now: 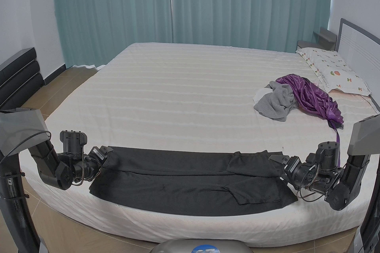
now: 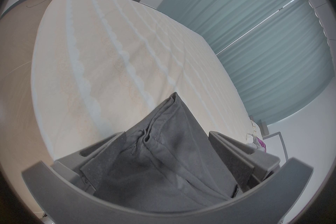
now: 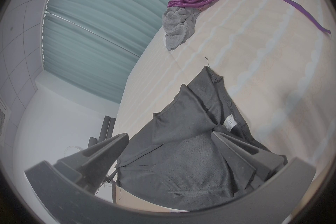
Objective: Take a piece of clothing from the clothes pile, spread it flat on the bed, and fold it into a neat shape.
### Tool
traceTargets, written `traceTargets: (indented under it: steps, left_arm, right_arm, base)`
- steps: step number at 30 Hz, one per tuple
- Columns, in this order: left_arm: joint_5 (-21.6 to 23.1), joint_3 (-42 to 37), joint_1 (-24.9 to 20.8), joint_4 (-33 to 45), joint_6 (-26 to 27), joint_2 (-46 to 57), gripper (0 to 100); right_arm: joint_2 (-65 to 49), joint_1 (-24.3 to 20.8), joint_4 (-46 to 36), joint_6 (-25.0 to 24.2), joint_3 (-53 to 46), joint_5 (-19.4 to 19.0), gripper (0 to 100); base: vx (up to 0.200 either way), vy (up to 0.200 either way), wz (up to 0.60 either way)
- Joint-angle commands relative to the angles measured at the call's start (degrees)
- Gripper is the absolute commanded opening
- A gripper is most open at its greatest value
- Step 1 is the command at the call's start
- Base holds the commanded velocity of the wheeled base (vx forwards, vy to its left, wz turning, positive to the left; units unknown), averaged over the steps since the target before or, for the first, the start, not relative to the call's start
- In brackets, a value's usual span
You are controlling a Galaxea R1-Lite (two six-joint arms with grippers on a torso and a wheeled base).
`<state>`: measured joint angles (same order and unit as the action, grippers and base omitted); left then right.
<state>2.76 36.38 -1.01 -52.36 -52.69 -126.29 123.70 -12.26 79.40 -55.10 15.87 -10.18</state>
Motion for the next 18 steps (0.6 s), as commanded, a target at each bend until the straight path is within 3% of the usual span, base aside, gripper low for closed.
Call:
traceTargets:
  steps: [1, 10, 11, 18]
  left_arm:
    - [-0.8, 2.1, -0.3, -0.1, 0.0, -3.5, 100]
    - [-2.9, 3.3, -0.5, -2.6, -0.2, -5.1, 100]
    - [-3.0, 3.2, -0.5, -3.0, -0.2, -5.3, 0]
    - [-3.1, 1.7, -0.5, -3.5, -0.4, -4.4, 0]
  right_arm:
    - [0.8, -0.1, 0.1, 0.0, 0.1, 0.0, 100]
    - [1.9, -0.2, 1.3, 0.1, 0.0, 0.0, 100]
    - [2.2, -0.3, 1.7, 0.1, -0.1, 0.1, 100]
    - [3.7, -0.6, 4.4, 0.1, -0.8, 0.2, 100]
  base:
    - [0.000, 0.000, 0.00]
    - [0.000, 0.000, 0.00]
    - [0.000, 0.000, 0.00]
    - [0.000, 0.000, 0.00]
